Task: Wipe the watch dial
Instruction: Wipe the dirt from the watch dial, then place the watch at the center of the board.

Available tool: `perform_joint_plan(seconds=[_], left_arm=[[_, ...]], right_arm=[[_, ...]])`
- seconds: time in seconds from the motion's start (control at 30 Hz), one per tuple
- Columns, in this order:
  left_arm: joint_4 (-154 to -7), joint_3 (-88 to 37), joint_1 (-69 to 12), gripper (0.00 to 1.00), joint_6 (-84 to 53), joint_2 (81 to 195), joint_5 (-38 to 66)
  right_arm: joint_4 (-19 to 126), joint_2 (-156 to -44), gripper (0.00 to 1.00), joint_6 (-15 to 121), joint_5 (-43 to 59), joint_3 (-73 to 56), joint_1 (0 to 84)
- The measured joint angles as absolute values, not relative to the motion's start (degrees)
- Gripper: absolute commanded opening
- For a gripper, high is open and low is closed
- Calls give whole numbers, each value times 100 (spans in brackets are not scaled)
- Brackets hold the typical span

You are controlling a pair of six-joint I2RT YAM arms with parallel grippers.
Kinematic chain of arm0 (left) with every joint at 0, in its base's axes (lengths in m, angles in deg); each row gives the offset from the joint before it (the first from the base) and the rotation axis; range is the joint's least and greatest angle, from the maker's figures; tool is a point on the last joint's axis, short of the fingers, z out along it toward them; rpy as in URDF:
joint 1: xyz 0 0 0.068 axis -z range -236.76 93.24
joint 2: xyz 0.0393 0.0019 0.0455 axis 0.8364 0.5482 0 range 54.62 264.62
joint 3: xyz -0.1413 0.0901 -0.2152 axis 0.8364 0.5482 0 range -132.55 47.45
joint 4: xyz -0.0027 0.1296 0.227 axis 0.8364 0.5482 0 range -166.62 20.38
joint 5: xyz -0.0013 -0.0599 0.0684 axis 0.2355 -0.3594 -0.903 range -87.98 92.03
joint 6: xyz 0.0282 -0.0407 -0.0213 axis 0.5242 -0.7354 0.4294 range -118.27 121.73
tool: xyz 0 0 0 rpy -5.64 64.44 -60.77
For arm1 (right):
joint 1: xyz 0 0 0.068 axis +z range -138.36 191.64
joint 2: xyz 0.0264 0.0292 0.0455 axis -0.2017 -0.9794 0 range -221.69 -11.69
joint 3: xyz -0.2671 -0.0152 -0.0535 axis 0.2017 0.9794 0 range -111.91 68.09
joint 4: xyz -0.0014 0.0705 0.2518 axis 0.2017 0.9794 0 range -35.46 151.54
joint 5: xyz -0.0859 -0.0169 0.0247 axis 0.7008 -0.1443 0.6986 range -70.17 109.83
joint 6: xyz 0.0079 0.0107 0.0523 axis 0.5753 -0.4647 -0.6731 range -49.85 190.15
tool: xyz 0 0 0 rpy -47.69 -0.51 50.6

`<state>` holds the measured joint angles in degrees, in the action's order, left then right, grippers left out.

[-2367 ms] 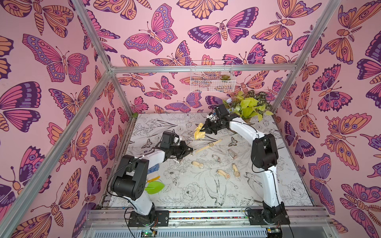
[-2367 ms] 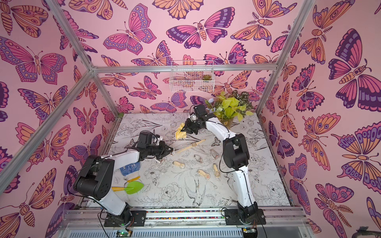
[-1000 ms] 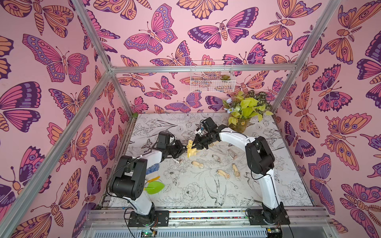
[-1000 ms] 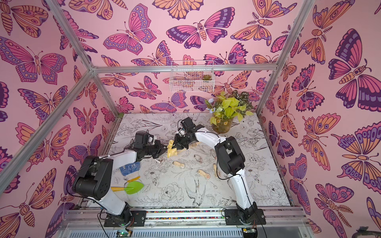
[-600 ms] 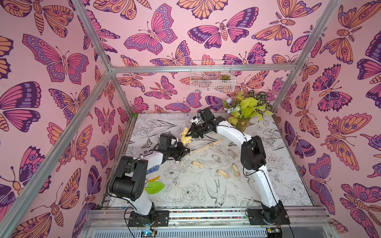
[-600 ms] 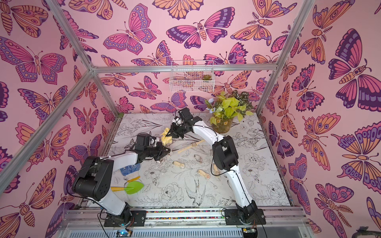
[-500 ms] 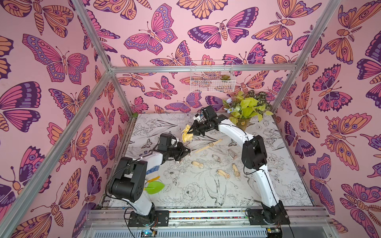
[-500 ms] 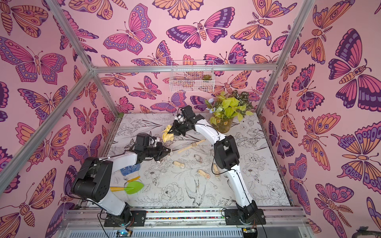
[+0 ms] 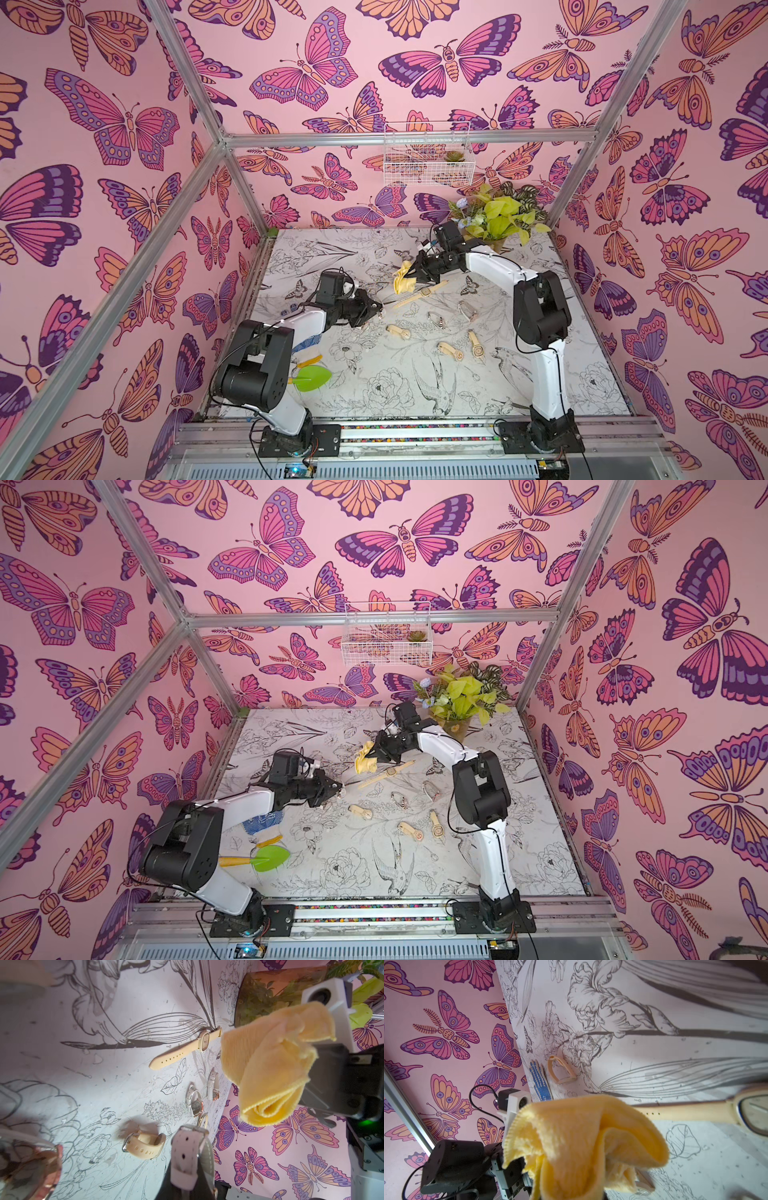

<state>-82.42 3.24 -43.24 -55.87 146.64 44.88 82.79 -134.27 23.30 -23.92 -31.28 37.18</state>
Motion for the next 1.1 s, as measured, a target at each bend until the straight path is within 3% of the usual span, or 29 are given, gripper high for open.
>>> perform_joint_plan(seconds=[0.43, 1.1], left_arm=[[-7300, 169, -4324, 2, -5229, 14809, 3900], [-6472, -705, -4324, 7, -4921, 15788, 3587]], right_arm=[[8279, -12752, 0, 2761, -2244, -2210, 3726], [8329, -12750, 0, 2979, -2167, -2164, 3726]])
